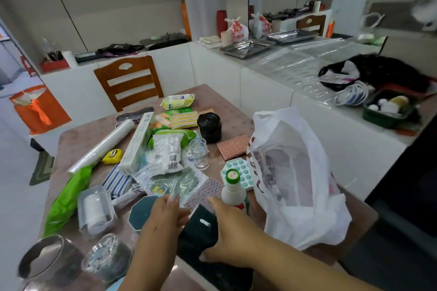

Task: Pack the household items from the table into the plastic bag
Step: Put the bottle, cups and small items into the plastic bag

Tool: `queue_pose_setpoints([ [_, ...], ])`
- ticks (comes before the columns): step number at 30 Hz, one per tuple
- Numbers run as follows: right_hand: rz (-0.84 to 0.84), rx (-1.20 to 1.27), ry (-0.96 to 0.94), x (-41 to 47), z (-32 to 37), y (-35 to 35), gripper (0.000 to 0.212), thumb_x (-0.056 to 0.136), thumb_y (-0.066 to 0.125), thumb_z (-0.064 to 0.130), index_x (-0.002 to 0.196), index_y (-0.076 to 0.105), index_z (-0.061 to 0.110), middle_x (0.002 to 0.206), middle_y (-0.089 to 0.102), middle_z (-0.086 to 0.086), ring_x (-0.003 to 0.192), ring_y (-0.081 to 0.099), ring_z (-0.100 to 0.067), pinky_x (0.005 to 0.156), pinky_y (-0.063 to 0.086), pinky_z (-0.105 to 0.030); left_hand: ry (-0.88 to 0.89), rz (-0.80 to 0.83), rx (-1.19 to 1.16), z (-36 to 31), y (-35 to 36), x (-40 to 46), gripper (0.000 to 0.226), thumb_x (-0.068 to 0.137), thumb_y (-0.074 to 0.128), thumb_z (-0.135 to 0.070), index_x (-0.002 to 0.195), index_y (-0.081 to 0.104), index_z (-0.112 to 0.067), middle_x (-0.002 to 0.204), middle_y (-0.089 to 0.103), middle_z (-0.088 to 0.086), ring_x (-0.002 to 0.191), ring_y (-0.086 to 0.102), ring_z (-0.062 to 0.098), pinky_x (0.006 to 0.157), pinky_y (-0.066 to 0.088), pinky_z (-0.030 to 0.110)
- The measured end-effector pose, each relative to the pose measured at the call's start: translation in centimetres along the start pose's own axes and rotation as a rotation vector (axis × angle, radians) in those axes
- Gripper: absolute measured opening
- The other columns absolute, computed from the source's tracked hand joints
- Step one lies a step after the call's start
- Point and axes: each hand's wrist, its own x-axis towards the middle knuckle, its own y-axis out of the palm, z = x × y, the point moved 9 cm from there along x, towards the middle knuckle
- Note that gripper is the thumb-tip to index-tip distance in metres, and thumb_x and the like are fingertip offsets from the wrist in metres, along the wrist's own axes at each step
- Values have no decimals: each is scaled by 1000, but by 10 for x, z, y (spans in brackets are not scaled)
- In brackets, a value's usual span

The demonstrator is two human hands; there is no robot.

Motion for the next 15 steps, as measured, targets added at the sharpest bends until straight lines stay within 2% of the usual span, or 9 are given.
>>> queue_pose_setpoints([
  [2,0,-2,15,2,-5,3,97,61,82,45,141,29,26,135,50,4,126,47,-20,102,43,-37,23,29,-17,-2,10,2,20,99,44,-33,88,56,-21,89,68,12,76,65,23,70,49,39],
  [5,2,-120,17,9,-11,22,82,63,77,48,130,36,23,128,48,-1,121,45,-24,101,40,-41,66,9,147,1,19,-11,28,99,39,-42,91,58,-23,89,68,8,85,65,22,84,48,41],
  [6,23,-186,8,12,-11,31,83,66,75,47,133,34,19,131,45,-6,122,41,-28,103,37,-42,53,-7,143,10,19,-11,31,99,39,-42,91,59,-20,89,68,8,85,64,22,83,48,40],
  [9,112,-335,30,18,-12,57,102,72,74,43,148,13,13,141,36,-19,130,34,-35,107,28,-46,-208,-115,-69,42,12,-3,31,97,43,-31,82,61,-12,90,66,17,80,60,27,71,44,32],
  [11,101,-377,37,23,-11,63,106,71,74,44,148,9,13,139,39,-21,127,38,-37,104,32,-47,-244,-129,-147,49,8,4,34,98,42,-32,80,60,-10,87,62,18,79,58,26,69,42,31],
  [13,45,-315,11,25,-5,58,104,65,74,50,143,16,15,132,47,-17,121,45,-36,98,40,-45,-173,-125,-181,39,3,3,39,99,39,-38,85,60,-9,89,61,16,82,58,24,70,44,31],
  [15,-12,-188,-8,24,5,42,105,58,74,55,141,19,22,129,50,-10,116,49,-31,95,45,-45,-38,-128,-233,13,-8,0,38,101,36,-36,91,60,-8,92,63,15,89,60,25,78,46,31],
])
